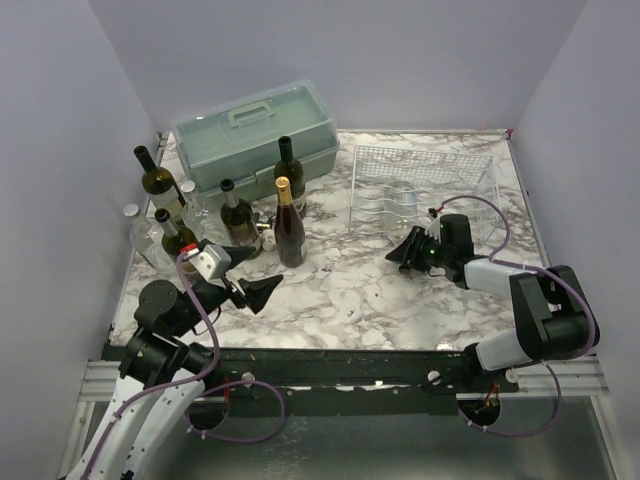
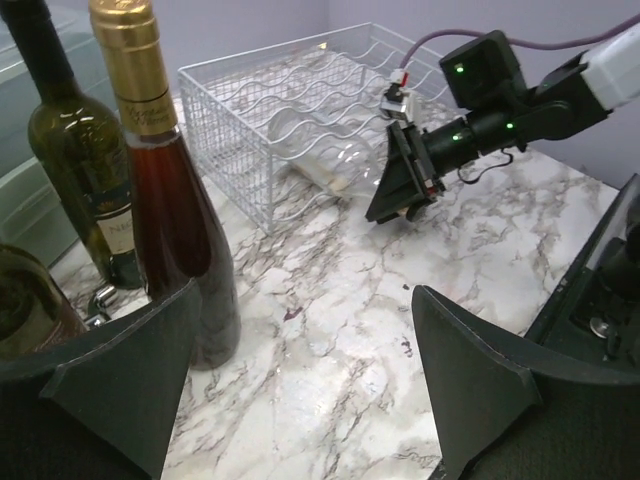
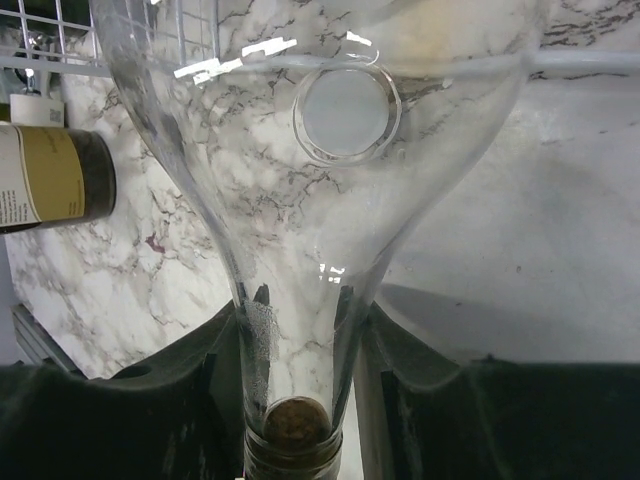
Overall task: Take the wine bottle off the wine rack
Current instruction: Pick up the wine bottle from the wine rack.
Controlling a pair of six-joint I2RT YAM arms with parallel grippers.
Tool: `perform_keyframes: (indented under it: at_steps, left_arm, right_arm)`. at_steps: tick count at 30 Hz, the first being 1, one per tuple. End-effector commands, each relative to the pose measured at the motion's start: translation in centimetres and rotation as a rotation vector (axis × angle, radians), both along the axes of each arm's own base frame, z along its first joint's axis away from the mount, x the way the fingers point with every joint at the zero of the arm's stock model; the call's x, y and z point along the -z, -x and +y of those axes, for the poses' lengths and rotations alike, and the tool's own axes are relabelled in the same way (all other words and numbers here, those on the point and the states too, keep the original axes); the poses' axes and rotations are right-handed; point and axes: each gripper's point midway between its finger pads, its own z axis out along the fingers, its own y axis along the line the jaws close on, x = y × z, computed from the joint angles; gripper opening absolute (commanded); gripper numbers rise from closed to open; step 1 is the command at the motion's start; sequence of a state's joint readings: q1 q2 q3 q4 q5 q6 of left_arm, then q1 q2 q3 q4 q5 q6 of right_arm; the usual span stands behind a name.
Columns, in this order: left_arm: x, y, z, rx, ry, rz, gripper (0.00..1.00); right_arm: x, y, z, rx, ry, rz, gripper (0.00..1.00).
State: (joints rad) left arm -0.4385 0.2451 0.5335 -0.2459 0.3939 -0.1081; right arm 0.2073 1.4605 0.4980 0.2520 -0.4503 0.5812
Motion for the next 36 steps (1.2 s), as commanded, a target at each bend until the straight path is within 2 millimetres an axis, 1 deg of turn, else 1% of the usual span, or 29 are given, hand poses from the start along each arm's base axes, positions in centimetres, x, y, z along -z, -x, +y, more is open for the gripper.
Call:
perform_keyframes:
  at_steps: [1,4,7,9,11,13,14,15,16,17,18,19,21,24,25,26,29,32,36]
  left_arm:
    - [-1.7,2.1,-1.3,0.113,0.021,-0.006,0.87]
    - [-1.2,2.2,-1.9,0.133,0.004,0.029,0.87]
    - [-0.7,2.1,-3.5,0.146,-0.050,0.055,0.87]
    - [-0.5,2.0,-5.1,0.156,-0.112,0.063,0.87]
    - [-0.9,1.9,-7.0,0.169,-0.185,0.048,0.88]
    - [-1.7,1.2,-8.9,0.164,-0.279,0.003,0.89]
    - [-1.6,0.7,-10.0,0.172,-0.340,-0.019,0.90]
    - [-2.0,0.2,-11.0,0.184,-0.385,-0.046,0.90]
    - [-1.8,-0.5,-12.1,0.196,-0.438,-0.061,0.91]
    - [-2.1,-1.2,-13.0,0.205,-0.483,-0.096,0.93]
    - [-1.5,-2.0,-14.2,0.220,-0.542,-0.117,0.94]
    - [-1.7,-2.8,-15.1,0.227,-0.582,-0.155,0.94]
    - [-1.0,-4.8,-17.2,0.238,-0.652,-0.182,0.95]
    - [-0.1,-7.4,-19.6,0.278,-0.688,-0.175,0.92]
    - [0.5,-8.3,-20.3,0.297,-0.696,-0.165,0.92]
    - [0.9,-9.0,-20.9,0.308,-0.703,-0.168,0.91]
    - [3.1,-11.4,-22.5,0.353,-0.753,-0.189,0.88]
    - [5.1,-13.4,-23.7,0.378,-0.800,-0.249,0.88]
    - [6.3,-15.4,-25.0,0.395,-0.830,-0.336,0.87]
  right_arm:
    - [-0.5,0.2,1.4,-0.137,-0.018,-0.043,0.00]
    - [-0.7,-0.2,0.9,-0.133,0.015,-0.084,0.00]
    - [-1.3,-0.6,0.6,-0.134,0.031,-0.117,0.00]
    - [-1.7,-0.6,0.6,-0.145,0.030,-0.129,0.00]
    - [-1.7,-0.5,0.6,-0.155,0.028,-0.113,0.00]
    - [-1.6,-0.5,0.5,-0.154,0.023,-0.107,0.00]
    - [-1.5,-0.5,0.3,-0.149,0.024,-0.100,0.00]
    - [-1.4,-0.6,0.2,-0.144,0.025,-0.096,0.00]
    - [-1.3,-0.6,0.1,-0.141,0.025,-0.089,0.00]
    - [-1.3,-0.6,0.0,-0.138,0.022,-0.085,0.00]
    - [-1.3,-0.6,0.0,-0.137,0.020,-0.081,0.00]
    - [-1.3,-0.6,-0.1,-0.133,0.020,-0.077,0.00]
    - [-1.4,-0.6,-0.3,-0.126,0.023,-0.075,0.00]
    - [-1.5,-0.6,-0.4,-0.123,0.020,-0.070,0.00]
    - [-1.4,-0.6,-0.4,-0.123,0.018,-0.065,0.00]
    - [-1.4,-0.5,-0.3,-0.125,0.016,-0.062,0.00]
    - [-1.5,-0.3,-0.2,-0.130,0.001,-0.052,0.00]
    - [-1.4,0.0,0.0,-0.134,-0.014,-0.037,0.00]
    - [-1.3,0.1,0.1,-0.137,-0.027,-0.024,0.00]
